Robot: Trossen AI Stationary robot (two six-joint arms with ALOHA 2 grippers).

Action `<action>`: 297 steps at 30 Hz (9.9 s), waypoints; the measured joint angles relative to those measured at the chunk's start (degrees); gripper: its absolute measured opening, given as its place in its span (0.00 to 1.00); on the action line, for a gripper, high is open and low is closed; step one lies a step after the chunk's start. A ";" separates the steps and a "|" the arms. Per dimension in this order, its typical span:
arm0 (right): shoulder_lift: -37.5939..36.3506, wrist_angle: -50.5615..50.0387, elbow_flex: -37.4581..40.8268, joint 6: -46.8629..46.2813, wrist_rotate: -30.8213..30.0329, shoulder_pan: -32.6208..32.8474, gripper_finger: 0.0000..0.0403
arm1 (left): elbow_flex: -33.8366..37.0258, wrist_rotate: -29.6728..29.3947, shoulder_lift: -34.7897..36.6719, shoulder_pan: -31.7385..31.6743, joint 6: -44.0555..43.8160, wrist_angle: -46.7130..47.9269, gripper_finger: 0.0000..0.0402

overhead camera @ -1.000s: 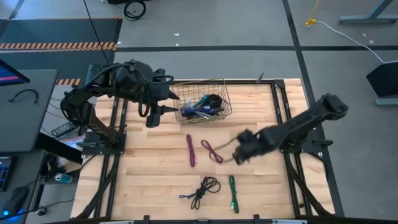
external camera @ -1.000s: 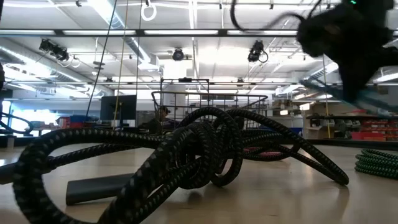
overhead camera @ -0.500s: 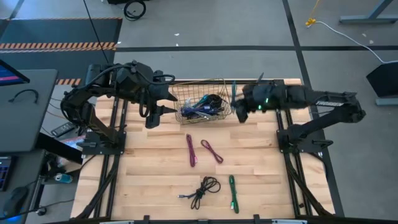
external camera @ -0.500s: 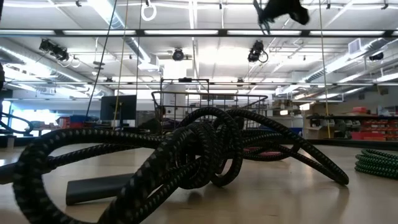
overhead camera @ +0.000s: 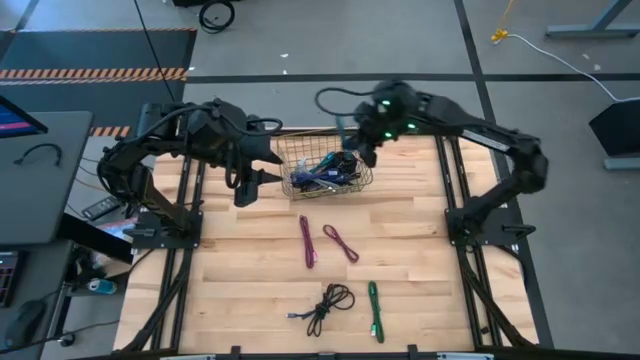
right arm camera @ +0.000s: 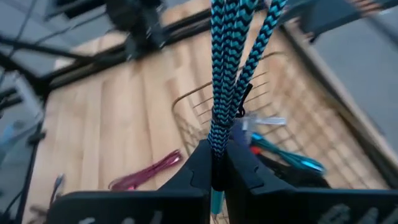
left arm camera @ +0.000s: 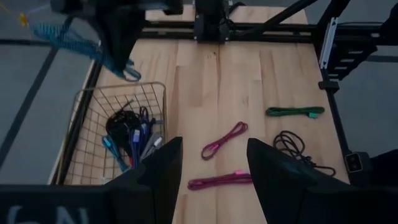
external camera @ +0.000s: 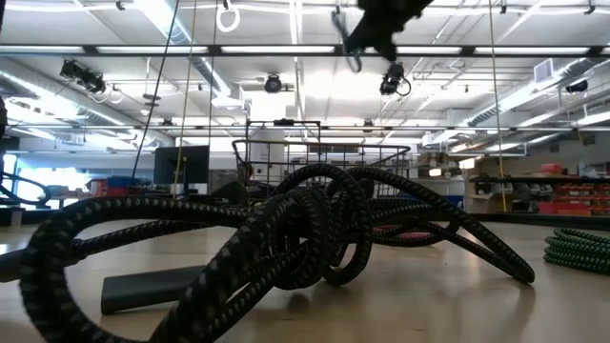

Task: Pick and place USB-C Cables
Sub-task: Put the light blue charger cable into the wire basket, then put the pink charger cable into the wire basket

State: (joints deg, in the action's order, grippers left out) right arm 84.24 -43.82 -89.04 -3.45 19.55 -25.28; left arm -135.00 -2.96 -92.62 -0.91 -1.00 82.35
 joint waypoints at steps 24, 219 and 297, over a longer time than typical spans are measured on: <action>23.74 -22.40 -6.84 28.19 -14.78 2.64 0.05 | 0.00 0.00 0.00 0.00 -3.31 0.88 0.47; -6.35 -5.10 -30.07 13.16 -38.94 5.69 0.22 | 74.55 3.69 -14.10 4.89 60.08 -63.82 0.39; -6.35 -6.92 -30.07 13.76 -42.62 3.82 0.16 | 46.72 5.83 -14.43 -22.04 -5.03 -46.79 0.05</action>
State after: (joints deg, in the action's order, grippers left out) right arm 77.89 -50.74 -119.11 10.31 -23.07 -21.46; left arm -88.28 2.87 -107.04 -22.95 -6.04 35.56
